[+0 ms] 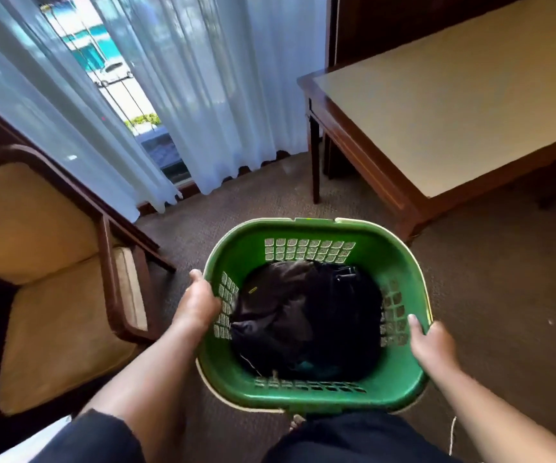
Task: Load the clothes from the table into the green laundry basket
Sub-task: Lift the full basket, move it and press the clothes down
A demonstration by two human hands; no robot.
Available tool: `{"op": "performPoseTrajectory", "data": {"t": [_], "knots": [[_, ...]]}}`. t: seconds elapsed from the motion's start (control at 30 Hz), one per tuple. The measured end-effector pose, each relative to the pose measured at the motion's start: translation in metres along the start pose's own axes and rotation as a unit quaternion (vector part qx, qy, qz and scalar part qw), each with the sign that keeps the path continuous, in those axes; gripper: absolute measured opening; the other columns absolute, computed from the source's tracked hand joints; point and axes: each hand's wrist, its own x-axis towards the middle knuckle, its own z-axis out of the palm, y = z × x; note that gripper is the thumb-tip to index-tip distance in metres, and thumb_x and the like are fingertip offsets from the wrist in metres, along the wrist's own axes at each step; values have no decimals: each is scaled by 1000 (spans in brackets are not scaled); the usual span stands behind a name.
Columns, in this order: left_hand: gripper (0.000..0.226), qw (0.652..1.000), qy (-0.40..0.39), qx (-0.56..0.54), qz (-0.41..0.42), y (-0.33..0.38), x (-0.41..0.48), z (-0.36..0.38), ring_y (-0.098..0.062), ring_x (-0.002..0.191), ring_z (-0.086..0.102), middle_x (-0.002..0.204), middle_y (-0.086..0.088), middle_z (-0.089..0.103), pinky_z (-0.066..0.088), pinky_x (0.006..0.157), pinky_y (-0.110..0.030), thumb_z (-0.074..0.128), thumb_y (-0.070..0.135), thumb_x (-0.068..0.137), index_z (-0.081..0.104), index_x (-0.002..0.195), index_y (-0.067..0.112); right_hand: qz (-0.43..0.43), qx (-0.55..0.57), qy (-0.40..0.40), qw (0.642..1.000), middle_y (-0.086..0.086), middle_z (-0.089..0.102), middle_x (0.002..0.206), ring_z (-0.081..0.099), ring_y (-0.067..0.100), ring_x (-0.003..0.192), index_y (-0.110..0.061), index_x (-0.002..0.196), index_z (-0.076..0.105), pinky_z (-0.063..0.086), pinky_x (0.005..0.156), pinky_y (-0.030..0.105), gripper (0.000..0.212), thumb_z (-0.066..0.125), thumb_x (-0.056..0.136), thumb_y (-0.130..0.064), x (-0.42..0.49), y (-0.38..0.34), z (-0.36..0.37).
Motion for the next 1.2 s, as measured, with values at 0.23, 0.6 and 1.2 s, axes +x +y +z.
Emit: {"op": "performPoseTrajectory", "data": {"t": [0.23,0.6,1.2], "knots": [[47,995,-47,64,52,32,83,-14,-41,105,68,101,-19,63,50,85,-44,57,5,94,31,132,5,87,49,35,994,44,60,107,61,54,102,16,100,55,46,83,50,55,51,102,-39,10,-23,49],[33,977,-108,123,135,77,181,-29,-37,86,62,92,-18,58,48,78,-40,60,9,94,30,109,9,178,91,82,976,44,61,105,62,53,101,17,99,58,48,85,50,59,49,102,-41,17,-77,74],[33,936,-274,0,221,218,381,22,-35,78,68,89,-17,66,61,68,-62,59,8,62,56,95,11,375,146,225,887,31,68,102,65,47,98,2,103,64,49,78,44,57,43,102,-51,28,-150,157]]}}
